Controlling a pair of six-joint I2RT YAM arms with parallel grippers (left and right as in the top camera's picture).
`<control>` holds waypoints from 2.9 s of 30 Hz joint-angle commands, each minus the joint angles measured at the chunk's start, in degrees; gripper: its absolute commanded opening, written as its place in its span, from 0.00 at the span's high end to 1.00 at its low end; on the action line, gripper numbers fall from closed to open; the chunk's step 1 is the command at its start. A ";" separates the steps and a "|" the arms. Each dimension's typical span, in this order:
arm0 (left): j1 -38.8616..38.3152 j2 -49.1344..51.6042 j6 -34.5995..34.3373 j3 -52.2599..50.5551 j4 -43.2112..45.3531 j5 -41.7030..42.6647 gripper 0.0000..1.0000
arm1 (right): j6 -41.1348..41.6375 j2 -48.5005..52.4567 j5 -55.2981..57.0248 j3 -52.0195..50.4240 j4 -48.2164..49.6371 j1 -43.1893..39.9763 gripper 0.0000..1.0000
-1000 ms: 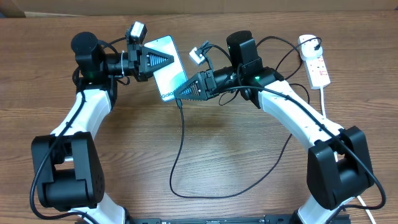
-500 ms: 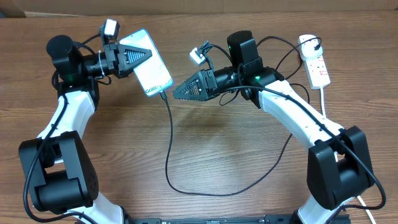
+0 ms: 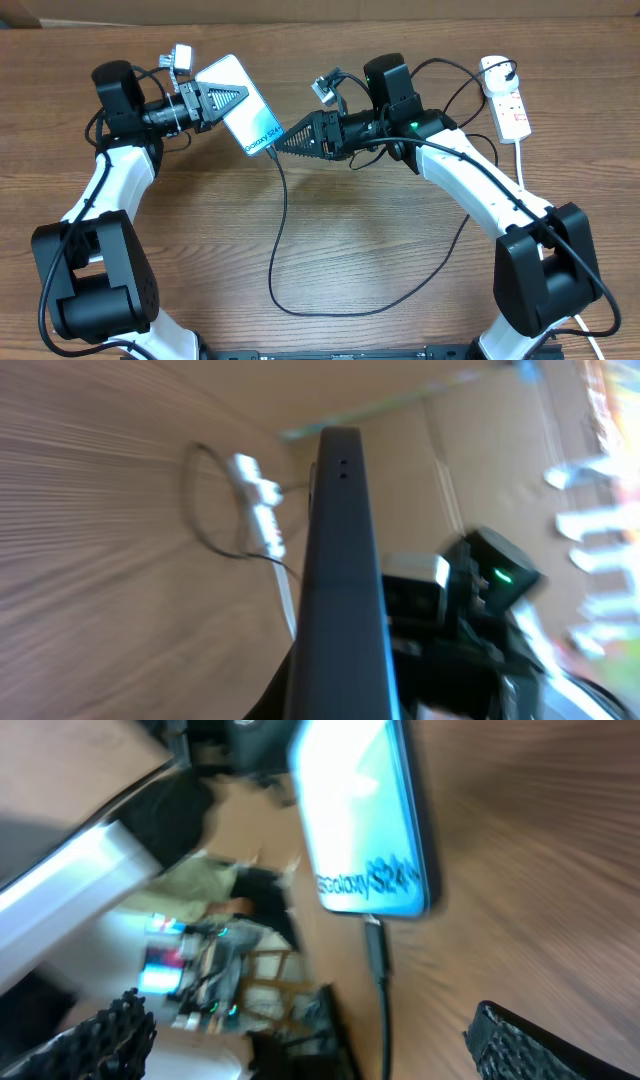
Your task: Plug charger to phone and switch on socket
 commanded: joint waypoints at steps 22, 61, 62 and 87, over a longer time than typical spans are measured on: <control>-12.04 17.70 3.98 1.27 5.75 -18.10 0.96 | -0.96 -0.74 33.16 1.38 -15.34 -0.22 0.00; -14.95 21.51 6.23 1.53 2.64 -24.81 0.70 | -0.94 -0.74 34.47 1.38 -16.31 -0.22 0.00; -14.95 21.51 6.23 1.53 2.67 -25.09 0.69 | -0.94 -0.74 34.47 1.38 -16.41 -0.22 0.00; -14.93 21.03 13.14 3.17 -4.85 -34.29 0.45 | -0.94 -0.74 34.47 1.38 -17.22 -0.22 0.00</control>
